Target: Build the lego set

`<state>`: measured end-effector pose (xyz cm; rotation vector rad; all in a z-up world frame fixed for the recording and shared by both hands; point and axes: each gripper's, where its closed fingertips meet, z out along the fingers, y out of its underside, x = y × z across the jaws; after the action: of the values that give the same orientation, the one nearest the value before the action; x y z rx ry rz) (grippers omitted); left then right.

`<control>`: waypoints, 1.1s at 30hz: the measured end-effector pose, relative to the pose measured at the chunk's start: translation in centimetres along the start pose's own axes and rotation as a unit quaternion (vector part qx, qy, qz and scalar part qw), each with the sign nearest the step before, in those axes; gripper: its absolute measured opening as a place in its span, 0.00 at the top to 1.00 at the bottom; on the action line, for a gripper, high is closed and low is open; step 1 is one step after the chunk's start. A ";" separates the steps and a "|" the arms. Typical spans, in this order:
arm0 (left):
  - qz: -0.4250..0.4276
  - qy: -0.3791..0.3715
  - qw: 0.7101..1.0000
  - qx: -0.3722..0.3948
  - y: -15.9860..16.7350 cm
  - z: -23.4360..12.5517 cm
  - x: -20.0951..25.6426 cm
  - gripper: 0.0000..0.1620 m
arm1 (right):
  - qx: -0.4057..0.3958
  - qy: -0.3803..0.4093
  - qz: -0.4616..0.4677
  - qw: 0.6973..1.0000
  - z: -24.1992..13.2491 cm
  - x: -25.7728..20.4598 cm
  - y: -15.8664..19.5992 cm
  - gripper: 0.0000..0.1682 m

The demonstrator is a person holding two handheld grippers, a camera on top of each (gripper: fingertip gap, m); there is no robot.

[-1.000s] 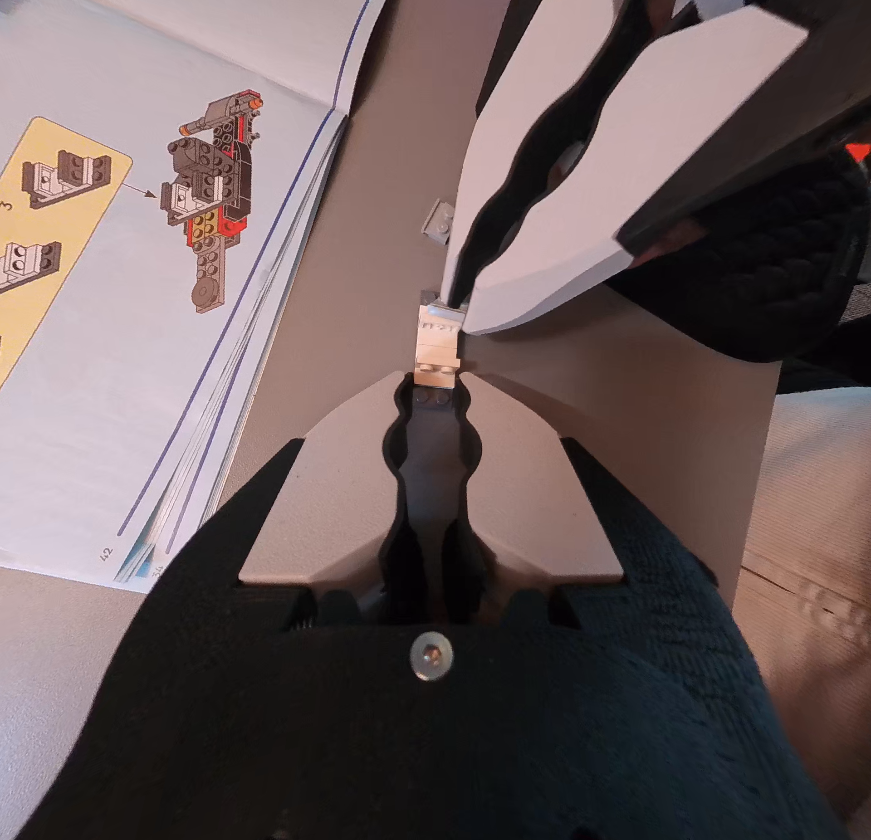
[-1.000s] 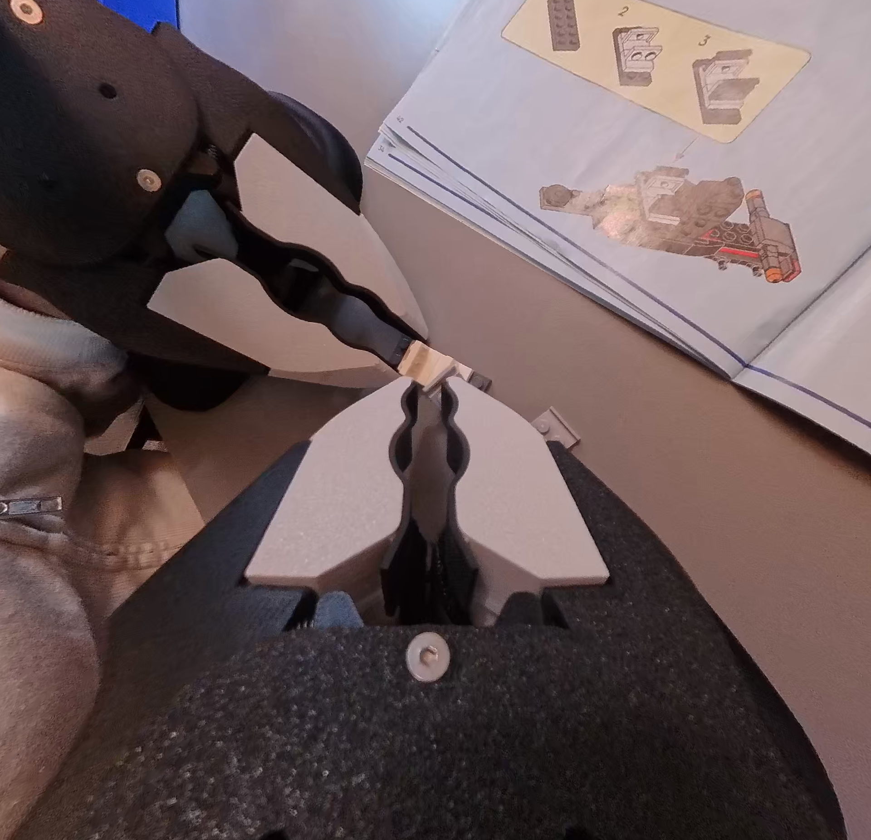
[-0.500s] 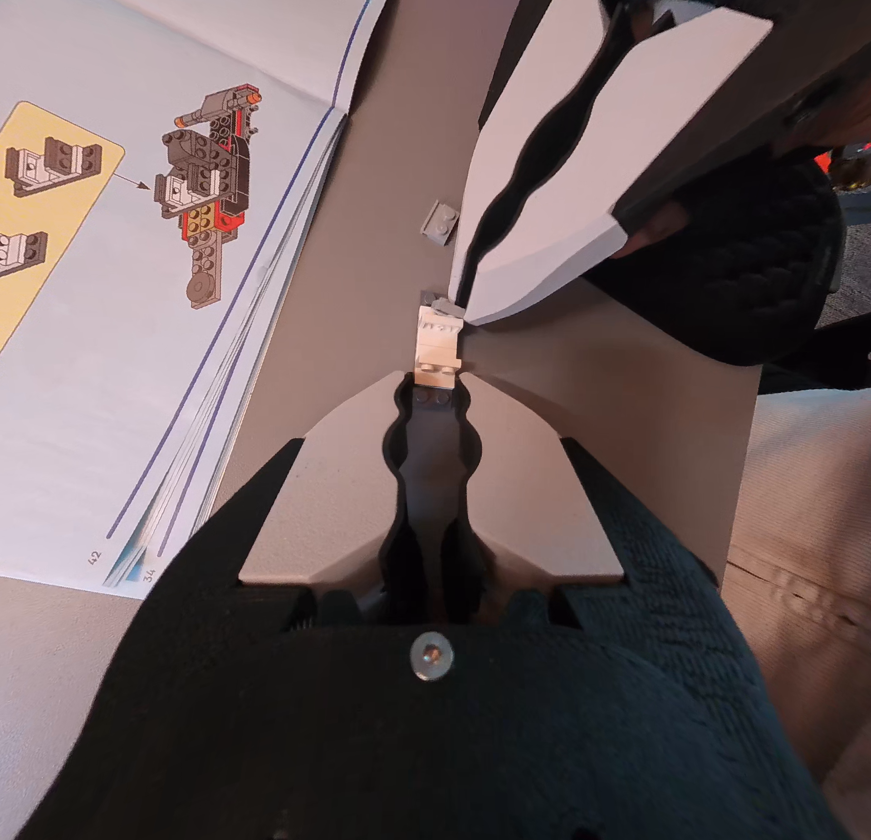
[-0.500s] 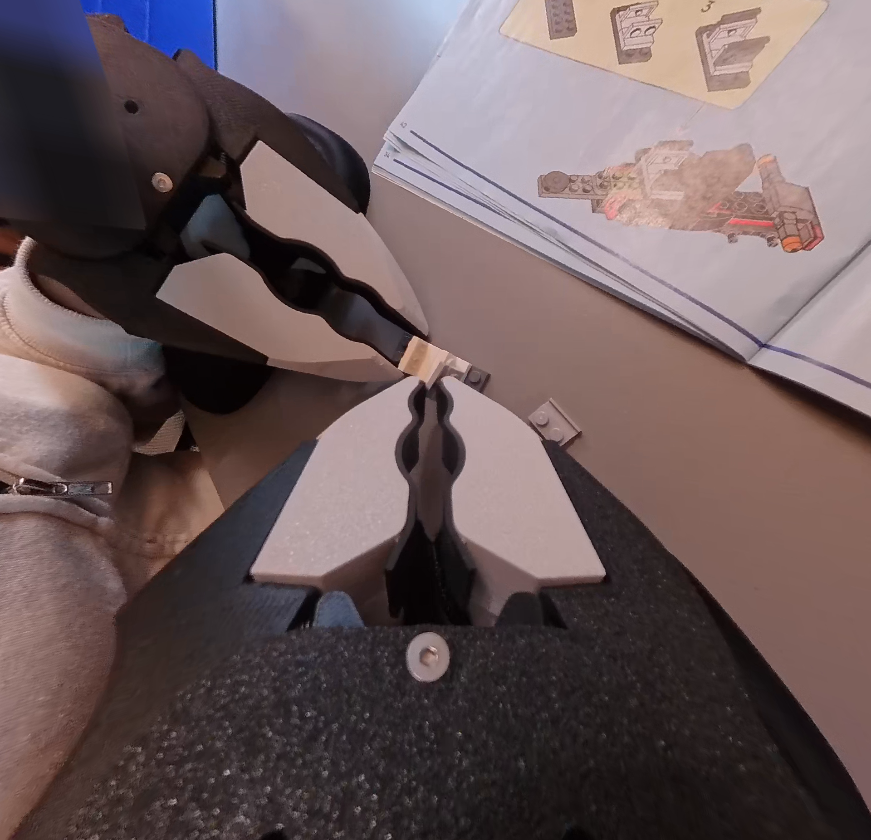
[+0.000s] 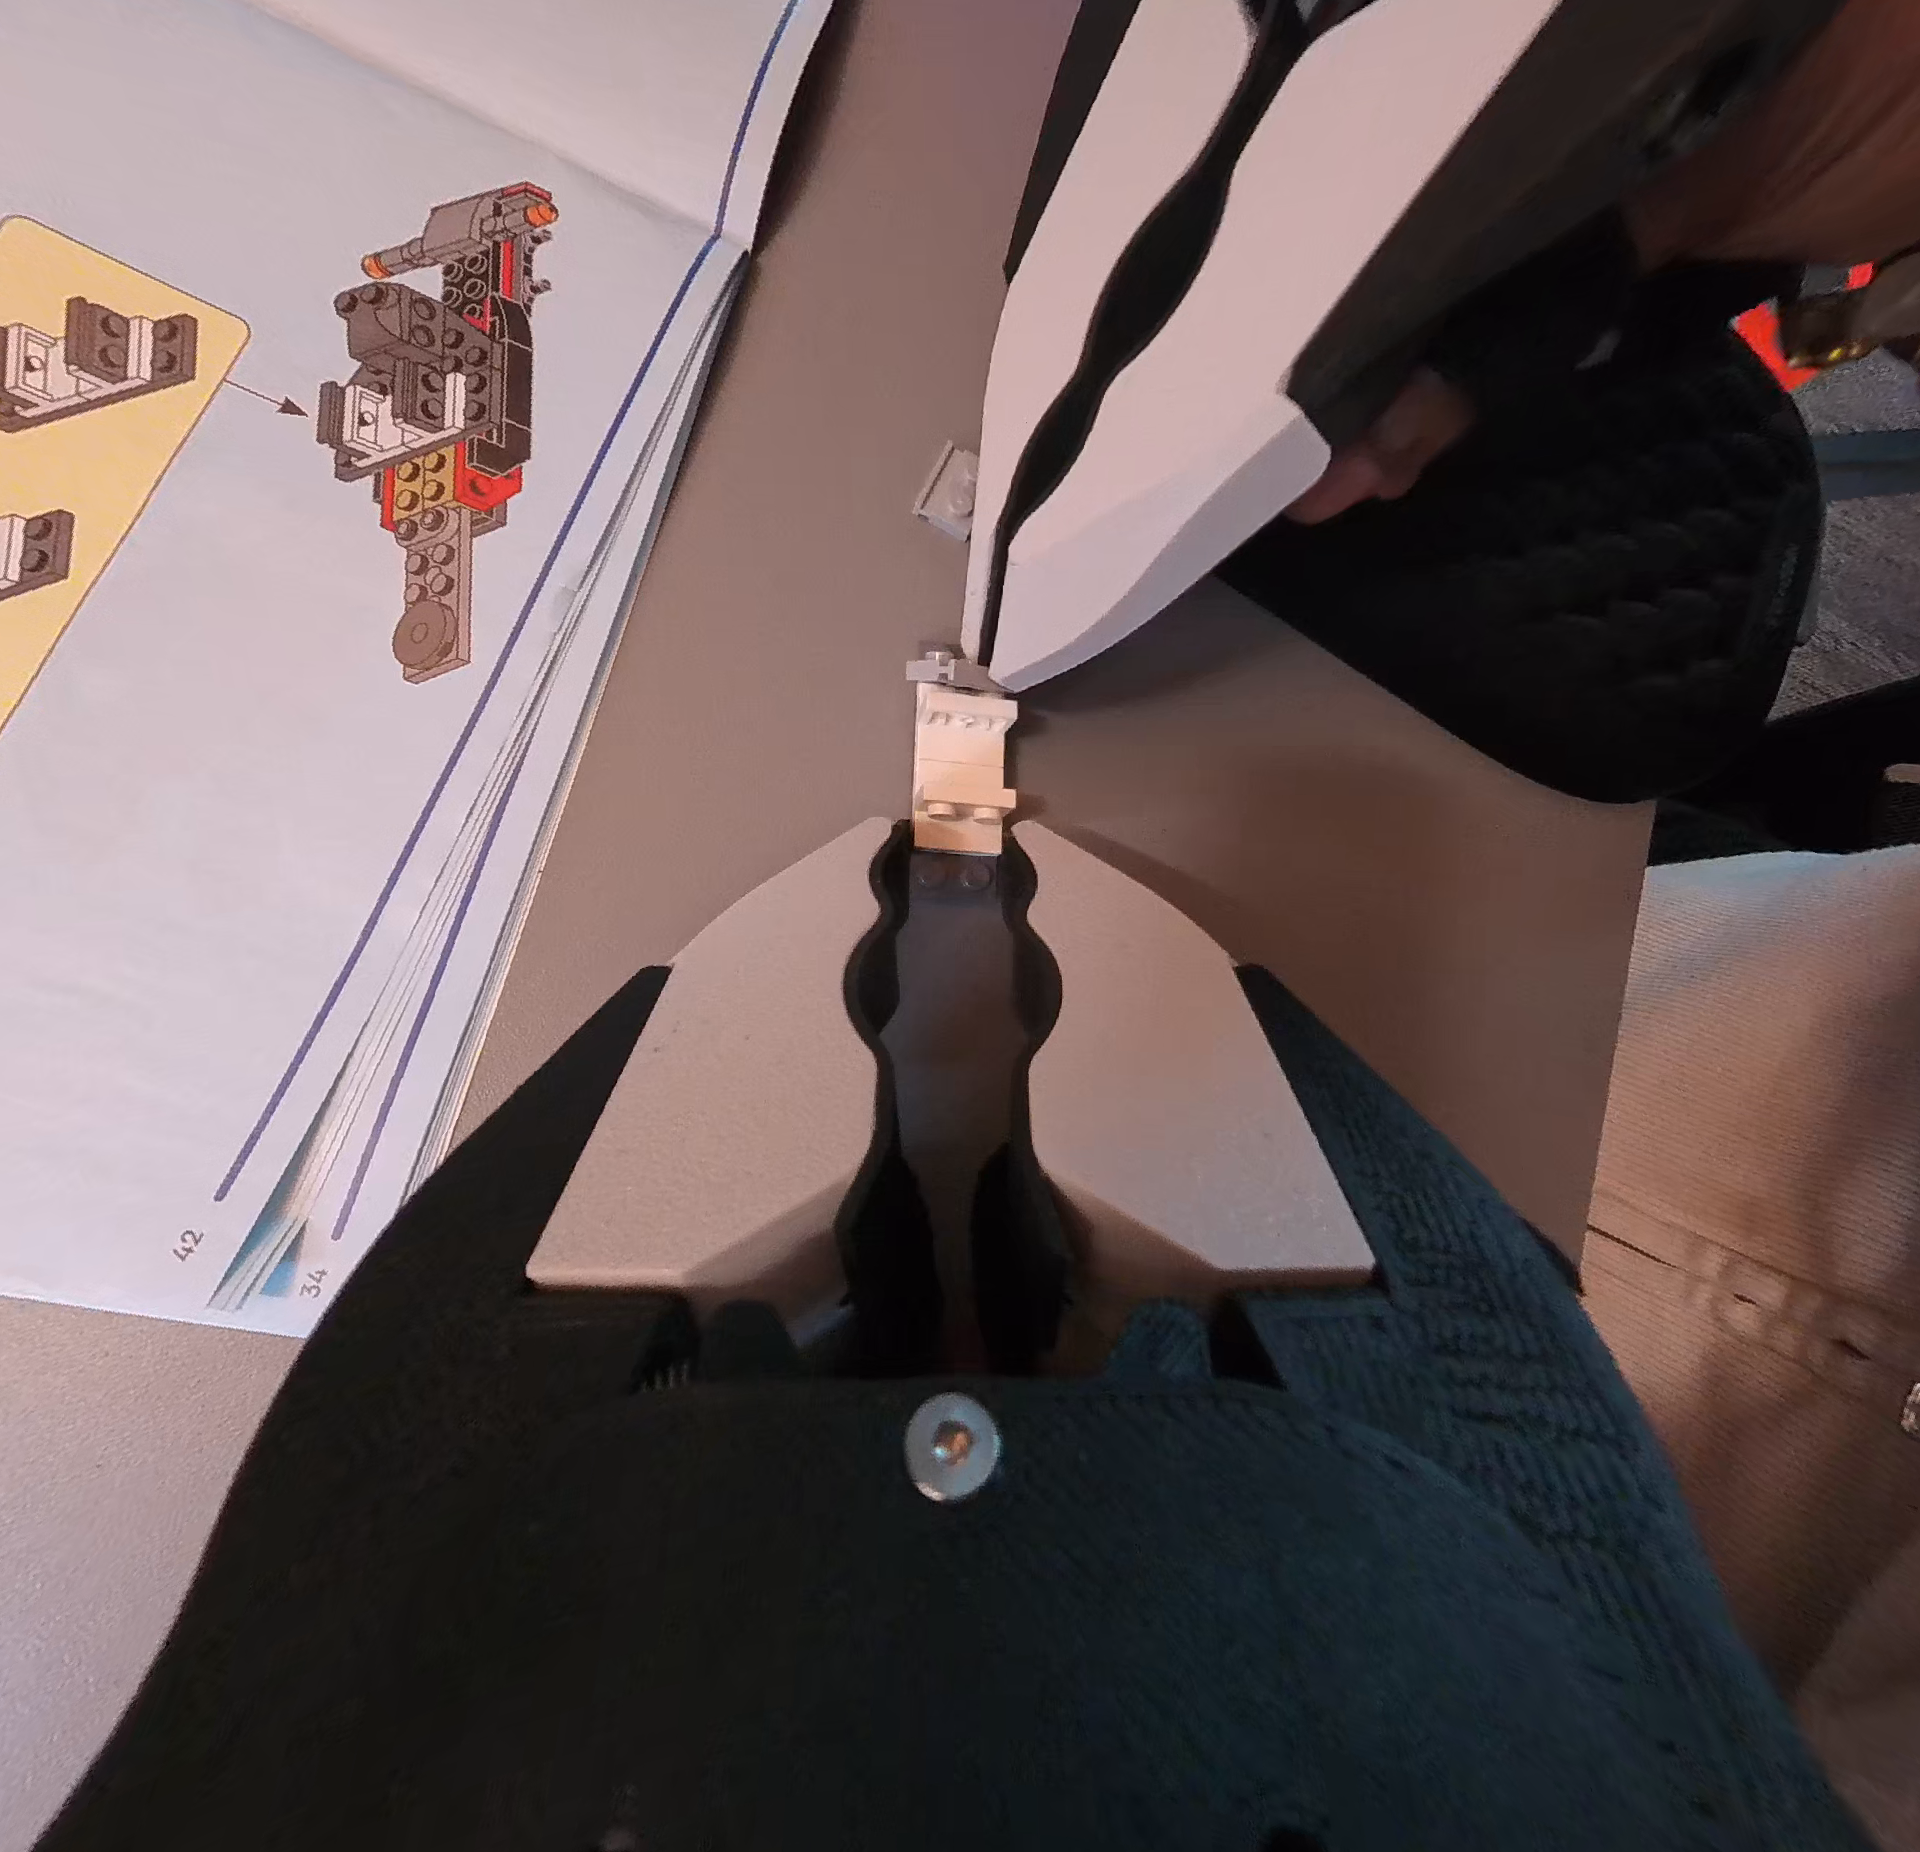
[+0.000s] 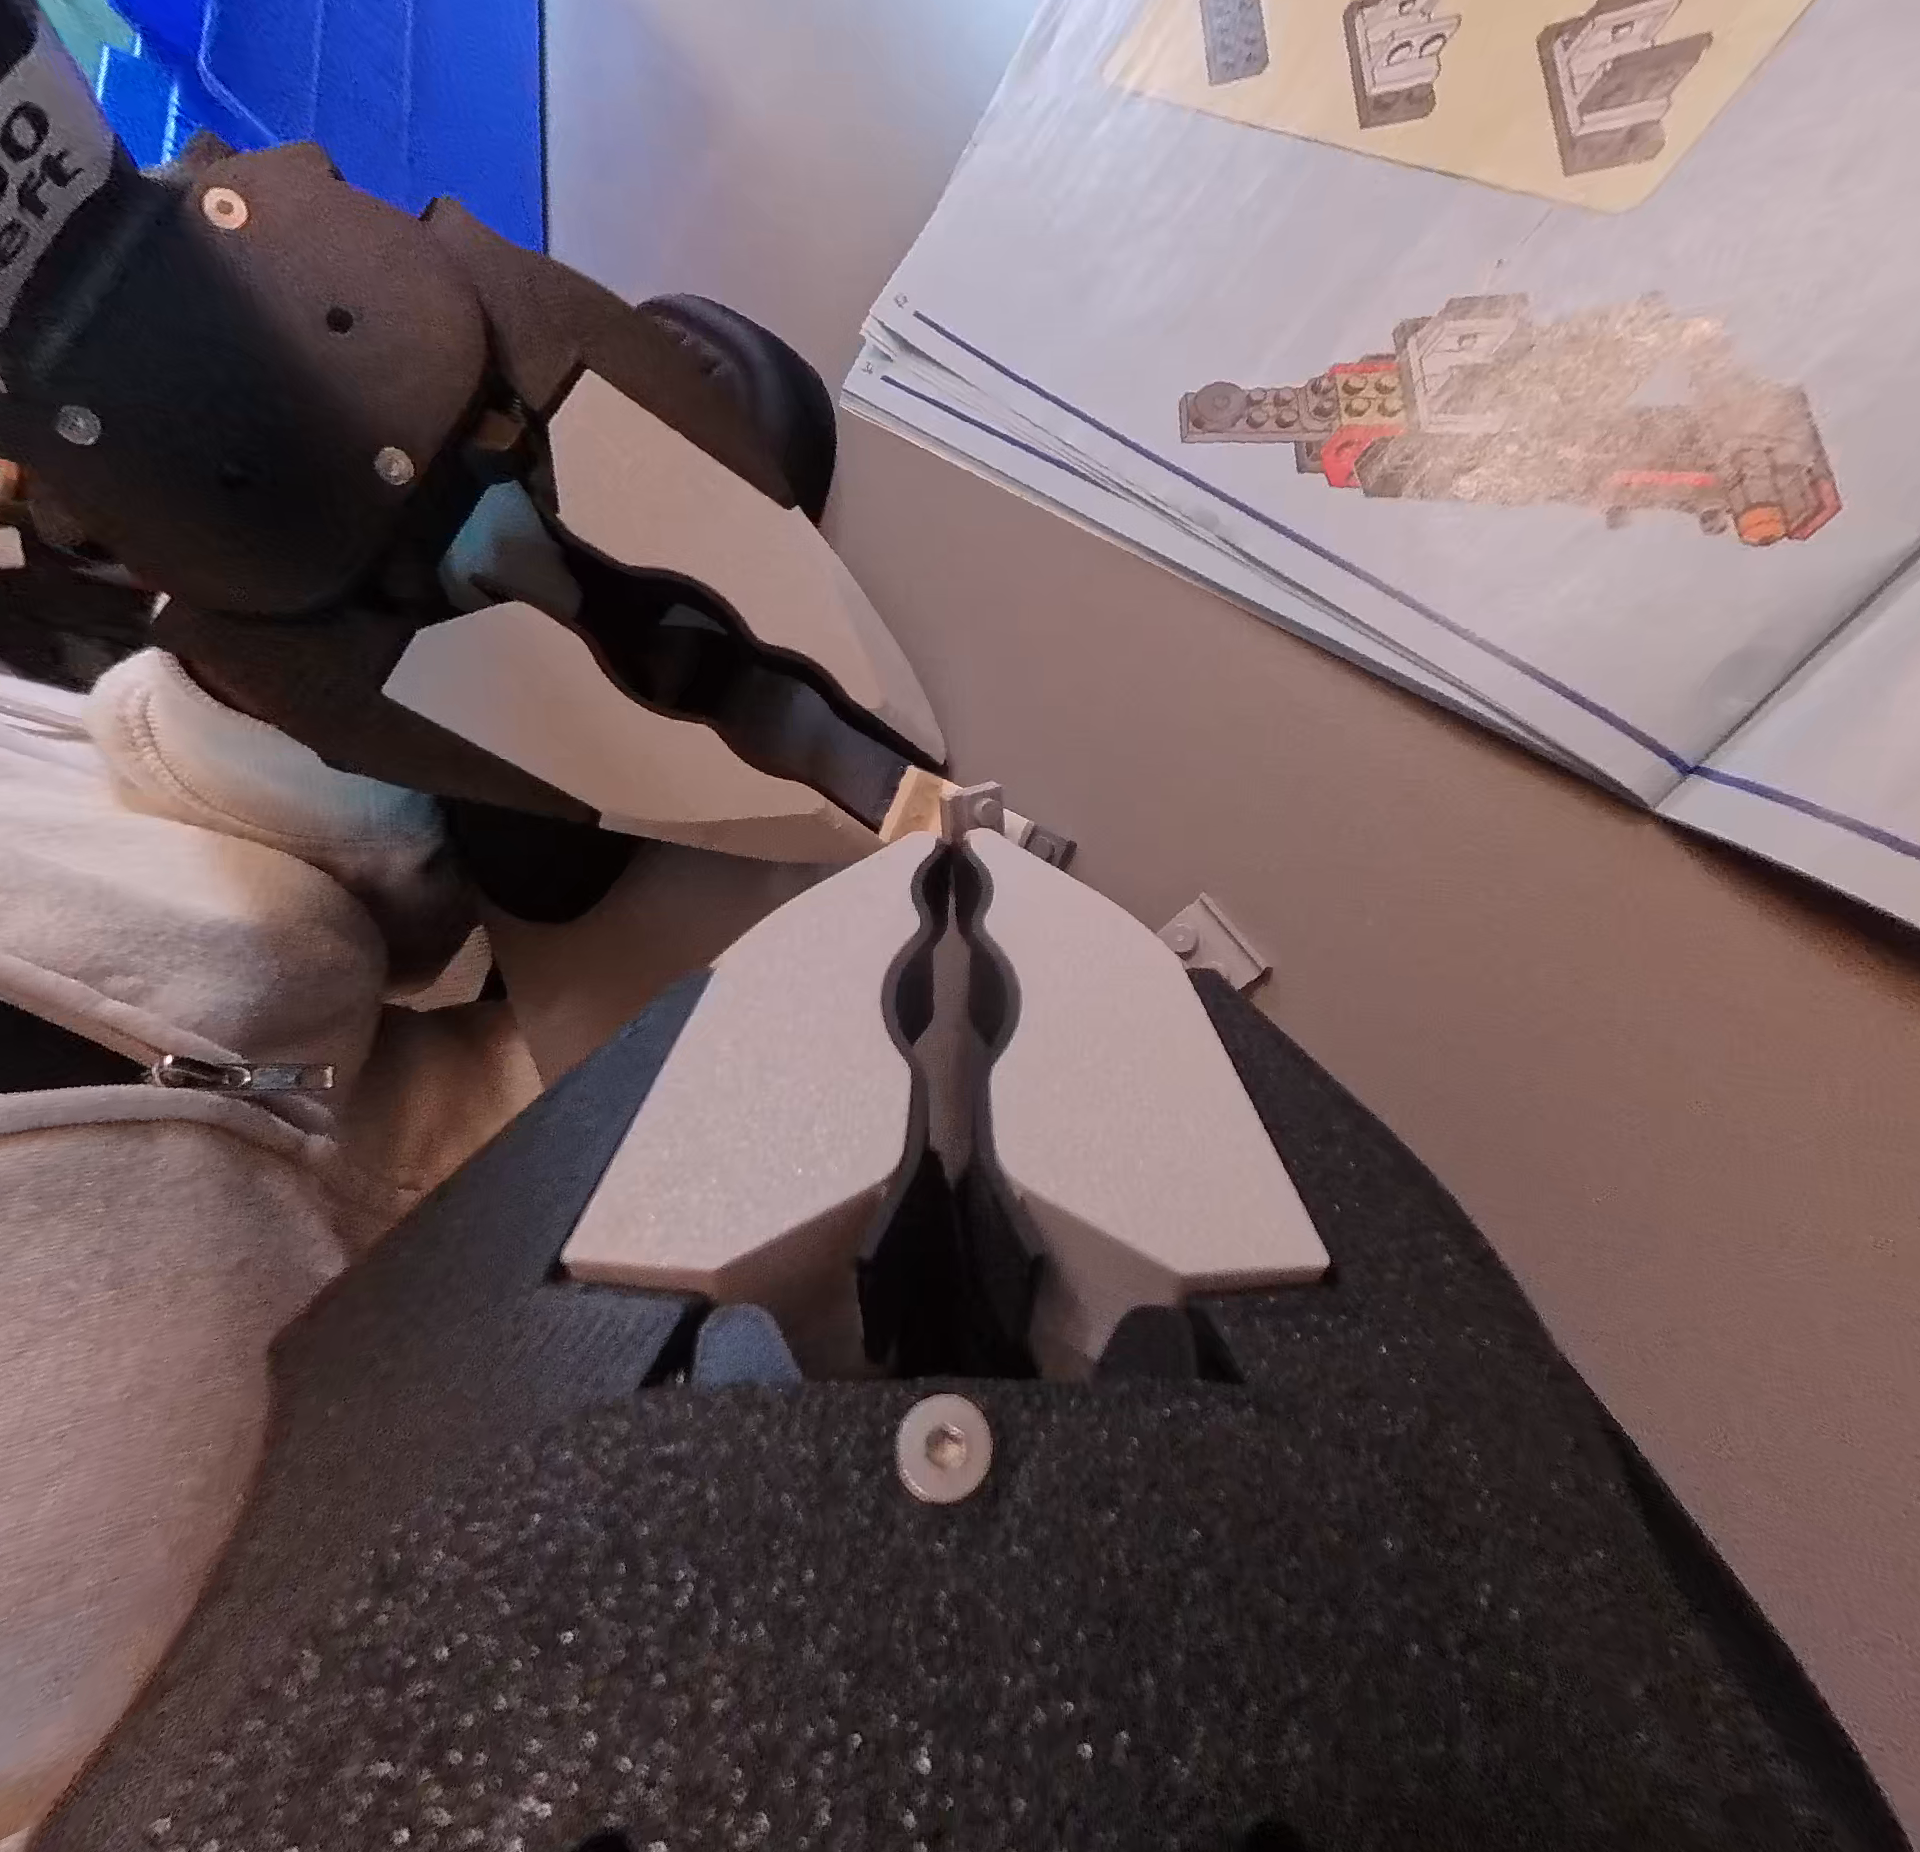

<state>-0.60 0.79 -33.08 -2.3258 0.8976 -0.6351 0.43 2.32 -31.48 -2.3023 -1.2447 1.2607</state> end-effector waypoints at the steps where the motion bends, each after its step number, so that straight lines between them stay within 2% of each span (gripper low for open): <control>1: 0.000 0.000 1.000 0.000 0.0 0.0 0.0 0.90 | -0.004 -0.006 0.008 1.000 0.0 0.0 0.0 0.99; 10: 0.009 -0.008 1.000 0.003 0.0 0.0 0.0 0.90 | -0.077 -0.063 0.075 0.992 -0.3 -0.3 0.2 1.00; 22: 0.008 0.003 1.000 0.004 0.0 0.0 0.1 0.90 | -0.112 -0.116 0.145 0.976 -0.1 -0.3 0.4 1.00; 33: 0.002 0.009 1.000 0.005 0.0 0.0 0.1 0.90 | -0.119 -0.148 0.115 0.975 -0.2 -0.5 0.2 0.96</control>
<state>-0.57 0.67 -33.06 -2.3124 0.9049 -0.6583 0.59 1.82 -31.18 -2.5596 -1.3127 1.6679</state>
